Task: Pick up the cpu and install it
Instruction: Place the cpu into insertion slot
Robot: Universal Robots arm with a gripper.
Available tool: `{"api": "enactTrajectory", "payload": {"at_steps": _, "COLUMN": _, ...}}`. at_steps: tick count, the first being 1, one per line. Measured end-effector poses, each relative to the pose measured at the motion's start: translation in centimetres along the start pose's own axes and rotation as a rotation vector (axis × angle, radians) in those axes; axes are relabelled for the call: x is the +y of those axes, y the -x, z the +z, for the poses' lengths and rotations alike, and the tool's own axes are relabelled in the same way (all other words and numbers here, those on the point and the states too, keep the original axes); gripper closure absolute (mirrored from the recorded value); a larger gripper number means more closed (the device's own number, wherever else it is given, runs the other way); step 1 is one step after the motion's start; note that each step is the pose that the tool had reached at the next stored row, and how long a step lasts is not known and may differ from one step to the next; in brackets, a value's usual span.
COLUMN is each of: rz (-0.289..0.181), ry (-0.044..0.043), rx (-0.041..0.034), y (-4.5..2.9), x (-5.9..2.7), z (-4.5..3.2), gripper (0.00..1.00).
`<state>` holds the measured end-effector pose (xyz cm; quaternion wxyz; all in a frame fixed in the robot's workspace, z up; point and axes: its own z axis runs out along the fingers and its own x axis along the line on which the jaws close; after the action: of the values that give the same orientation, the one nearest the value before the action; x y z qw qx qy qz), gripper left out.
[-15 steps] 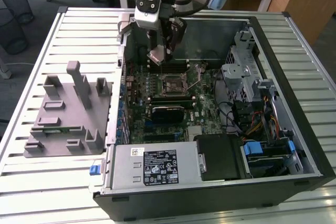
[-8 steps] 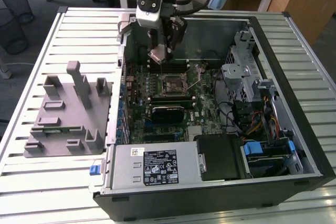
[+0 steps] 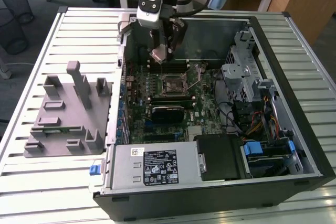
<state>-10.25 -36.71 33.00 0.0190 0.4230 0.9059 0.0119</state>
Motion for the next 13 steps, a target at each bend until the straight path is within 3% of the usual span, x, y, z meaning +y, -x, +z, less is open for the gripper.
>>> {"api": "enactTrajectory", "payload": {"at_steps": 13, "rz": 0.217, "ry": -0.0054, "rx": -0.0083, "y": -0.05, "x": -0.02, "z": 0.95, "gripper": 0.46}}
